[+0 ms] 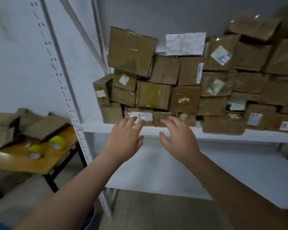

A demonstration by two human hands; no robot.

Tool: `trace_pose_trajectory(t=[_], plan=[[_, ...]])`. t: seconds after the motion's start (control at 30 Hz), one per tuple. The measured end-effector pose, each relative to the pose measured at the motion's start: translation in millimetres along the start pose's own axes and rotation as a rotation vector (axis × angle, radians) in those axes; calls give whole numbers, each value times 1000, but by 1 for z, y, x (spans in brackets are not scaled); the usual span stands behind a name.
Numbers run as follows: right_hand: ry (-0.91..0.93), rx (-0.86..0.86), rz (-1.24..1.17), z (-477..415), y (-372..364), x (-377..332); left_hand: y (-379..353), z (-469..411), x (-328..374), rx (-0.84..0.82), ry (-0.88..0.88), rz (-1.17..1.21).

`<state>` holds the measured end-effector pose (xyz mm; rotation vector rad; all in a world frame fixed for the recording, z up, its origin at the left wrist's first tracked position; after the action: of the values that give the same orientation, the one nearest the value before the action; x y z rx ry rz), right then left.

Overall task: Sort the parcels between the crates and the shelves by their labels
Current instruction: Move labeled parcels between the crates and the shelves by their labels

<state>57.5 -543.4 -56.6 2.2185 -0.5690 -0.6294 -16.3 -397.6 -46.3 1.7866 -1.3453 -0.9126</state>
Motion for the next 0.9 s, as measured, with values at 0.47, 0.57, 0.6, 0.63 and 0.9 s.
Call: trace_pose_trajectory(t=[0.47, 0.57, 0.6, 0.63, 0.9], plan=[[107, 348, -3, -153, -6, -42, 51, -103, -121, 379, 93, 161], [89, 454, -55, -175, 9, -35, 55, -137, -128, 396, 111, 280], [73, 482, -72, -182, 14, -33, 57, -148, -131, 398, 115, 337], [50, 502, -86, -188, 19, -31, 60, -159, -132, 400, 115, 391], [-82, 502, -218, -224, 39, -20, 73, -225, -134, 282, 39, 814]])
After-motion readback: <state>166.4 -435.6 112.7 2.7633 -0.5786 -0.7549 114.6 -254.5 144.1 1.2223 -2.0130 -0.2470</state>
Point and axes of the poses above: each hand's wrist, its own z-axis away from the middle knuckle, its own y-axis out of the back of the hand, x = y × z, the point moved 5 cm from there along -z, towards the middle knuckle, and after that the axes turned 5 degrees about y, right-handed, at the moved point
